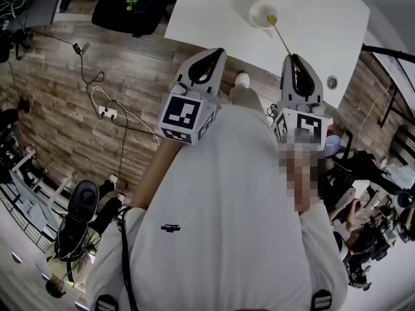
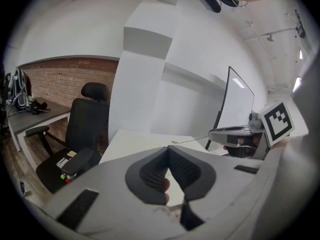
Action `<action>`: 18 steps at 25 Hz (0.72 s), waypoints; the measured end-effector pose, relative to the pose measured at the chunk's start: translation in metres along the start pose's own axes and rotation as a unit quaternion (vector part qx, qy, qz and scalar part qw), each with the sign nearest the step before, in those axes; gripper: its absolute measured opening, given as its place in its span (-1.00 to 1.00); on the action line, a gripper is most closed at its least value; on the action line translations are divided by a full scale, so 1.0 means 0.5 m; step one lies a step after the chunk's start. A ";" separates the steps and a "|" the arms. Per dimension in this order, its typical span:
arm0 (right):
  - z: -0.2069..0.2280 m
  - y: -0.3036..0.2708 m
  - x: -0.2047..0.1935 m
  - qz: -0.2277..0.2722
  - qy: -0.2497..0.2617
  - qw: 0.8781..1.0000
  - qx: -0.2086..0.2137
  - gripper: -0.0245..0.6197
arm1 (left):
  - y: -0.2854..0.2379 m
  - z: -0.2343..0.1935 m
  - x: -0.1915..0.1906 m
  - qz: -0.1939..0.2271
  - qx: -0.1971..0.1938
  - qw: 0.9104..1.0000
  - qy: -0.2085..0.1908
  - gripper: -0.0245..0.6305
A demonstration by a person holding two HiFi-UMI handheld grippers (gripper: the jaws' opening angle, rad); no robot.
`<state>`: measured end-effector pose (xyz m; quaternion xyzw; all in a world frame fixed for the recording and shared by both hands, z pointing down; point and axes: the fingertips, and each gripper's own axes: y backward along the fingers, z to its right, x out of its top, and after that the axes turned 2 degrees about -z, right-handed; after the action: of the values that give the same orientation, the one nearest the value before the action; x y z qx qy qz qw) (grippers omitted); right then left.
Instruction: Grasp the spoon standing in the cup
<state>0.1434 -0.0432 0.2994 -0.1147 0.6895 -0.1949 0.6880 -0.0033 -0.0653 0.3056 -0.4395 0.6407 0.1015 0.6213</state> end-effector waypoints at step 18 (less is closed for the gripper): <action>-0.038 0.044 0.032 0.022 -0.006 0.994 0.105 -0.80 | 0.007 0.011 0.024 0.013 -0.008 1.000 -0.017 -0.89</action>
<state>0.1267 -0.0279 0.2752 -0.0275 0.6637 -0.2500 0.7045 -0.0002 -0.0647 0.2924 -0.4340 0.6349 0.1227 0.6273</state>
